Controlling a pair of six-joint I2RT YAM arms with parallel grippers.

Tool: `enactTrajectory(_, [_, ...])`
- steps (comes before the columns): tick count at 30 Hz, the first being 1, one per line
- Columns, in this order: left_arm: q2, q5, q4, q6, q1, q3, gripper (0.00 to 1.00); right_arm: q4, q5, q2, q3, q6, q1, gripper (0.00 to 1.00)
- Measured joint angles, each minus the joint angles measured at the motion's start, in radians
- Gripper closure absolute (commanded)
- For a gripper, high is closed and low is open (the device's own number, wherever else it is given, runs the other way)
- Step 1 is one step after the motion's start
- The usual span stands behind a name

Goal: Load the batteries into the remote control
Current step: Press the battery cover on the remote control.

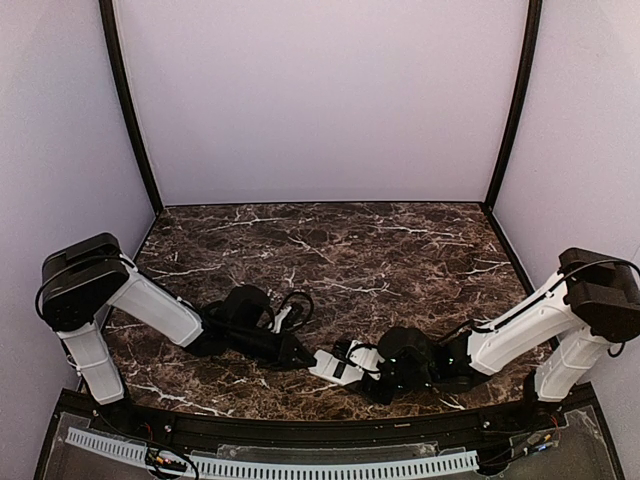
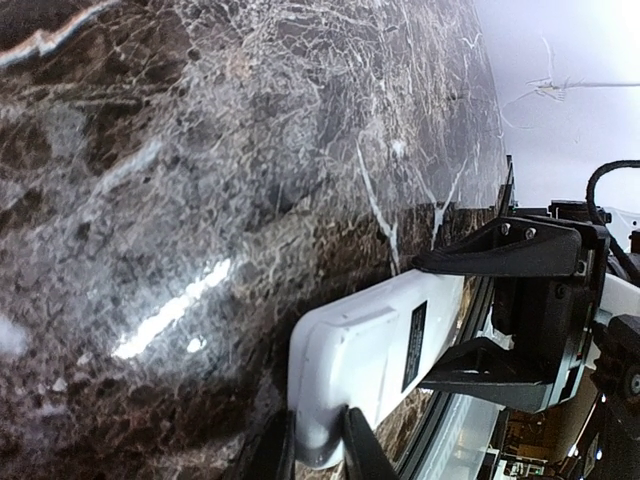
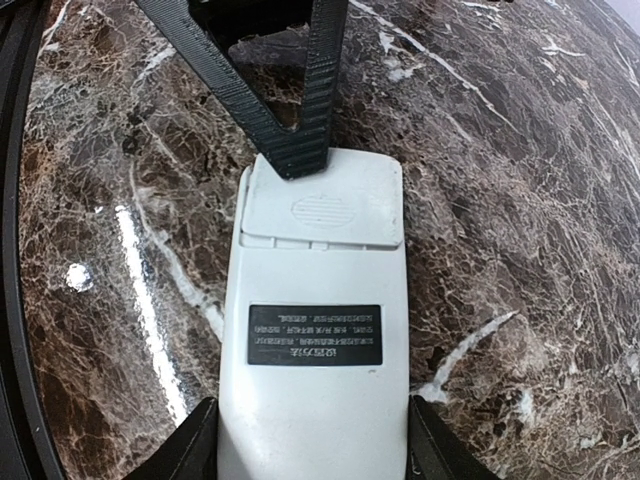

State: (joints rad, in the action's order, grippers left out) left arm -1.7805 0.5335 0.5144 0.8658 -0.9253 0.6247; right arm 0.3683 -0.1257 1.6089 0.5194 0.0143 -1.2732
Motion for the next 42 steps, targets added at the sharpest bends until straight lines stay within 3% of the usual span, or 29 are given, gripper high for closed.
enactTrajectory(22, [-0.029,0.09,0.161,0.058,0.017,-0.071,0.88,0.008,0.052,-0.01,-0.015,-0.021,0.013,1.0])
enactTrajectory(32, [-0.02,0.131,-0.081,-0.052,0.024,0.031,0.79,0.006,0.045,-0.011,-0.014,-0.049,0.012,1.0])
enactTrajectory(42, [-0.016,0.148,-0.172,-0.1,0.021,0.074,0.68,0.008,0.045,-0.012,-0.014,-0.063,0.01,1.0])
